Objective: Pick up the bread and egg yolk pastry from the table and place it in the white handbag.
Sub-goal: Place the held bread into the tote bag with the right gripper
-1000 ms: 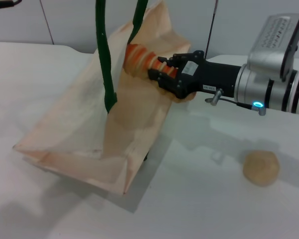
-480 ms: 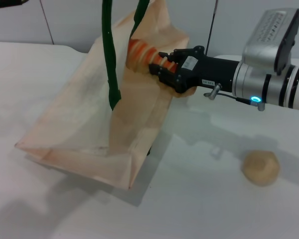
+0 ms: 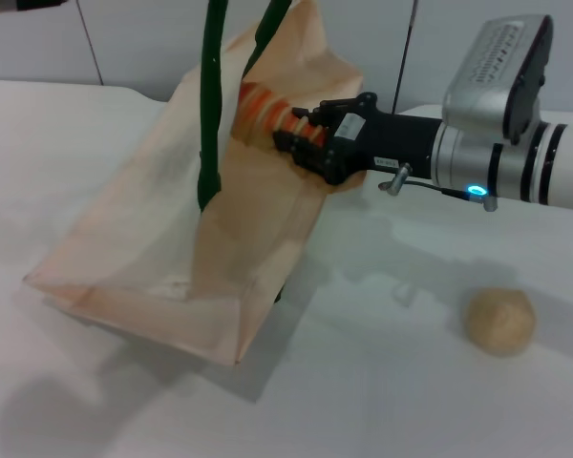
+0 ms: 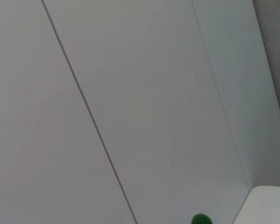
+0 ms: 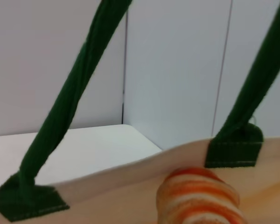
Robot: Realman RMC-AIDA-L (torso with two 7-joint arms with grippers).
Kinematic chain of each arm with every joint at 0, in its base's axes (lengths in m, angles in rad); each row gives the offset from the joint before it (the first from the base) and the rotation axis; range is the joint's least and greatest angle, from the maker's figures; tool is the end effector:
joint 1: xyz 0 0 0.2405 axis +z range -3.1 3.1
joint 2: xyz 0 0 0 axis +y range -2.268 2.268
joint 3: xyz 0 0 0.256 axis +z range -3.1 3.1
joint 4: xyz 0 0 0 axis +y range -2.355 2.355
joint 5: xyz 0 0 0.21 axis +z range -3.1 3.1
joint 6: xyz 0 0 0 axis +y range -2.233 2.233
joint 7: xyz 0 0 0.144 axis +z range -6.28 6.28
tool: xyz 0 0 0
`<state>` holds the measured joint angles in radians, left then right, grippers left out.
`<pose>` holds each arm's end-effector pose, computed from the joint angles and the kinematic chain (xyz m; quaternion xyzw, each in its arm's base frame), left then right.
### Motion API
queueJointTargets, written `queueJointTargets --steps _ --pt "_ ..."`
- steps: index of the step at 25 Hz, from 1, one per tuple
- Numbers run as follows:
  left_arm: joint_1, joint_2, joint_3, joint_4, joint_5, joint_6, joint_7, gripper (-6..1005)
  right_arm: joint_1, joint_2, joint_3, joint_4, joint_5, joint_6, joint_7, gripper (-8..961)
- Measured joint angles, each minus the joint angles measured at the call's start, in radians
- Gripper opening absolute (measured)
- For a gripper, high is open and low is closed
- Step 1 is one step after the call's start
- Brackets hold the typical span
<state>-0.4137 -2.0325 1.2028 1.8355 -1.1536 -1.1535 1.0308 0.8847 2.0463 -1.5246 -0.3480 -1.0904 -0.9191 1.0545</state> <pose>-0.0690 0.3557 0.1222 -0.9090 -0.0175 -0.1964 0.3673 0.1436 0.4211 -0.0804 -0.9476 0.0747 0.2269 0.2120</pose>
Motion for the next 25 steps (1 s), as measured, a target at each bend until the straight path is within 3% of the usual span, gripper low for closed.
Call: queueJointTargets --steps 25 --pt "0.001 0.000 0.000 -0.010 0.000 0.000 0.001 157 0.009 -0.003 -0.035 -0.004 0.000 -0.011 0.001 334"
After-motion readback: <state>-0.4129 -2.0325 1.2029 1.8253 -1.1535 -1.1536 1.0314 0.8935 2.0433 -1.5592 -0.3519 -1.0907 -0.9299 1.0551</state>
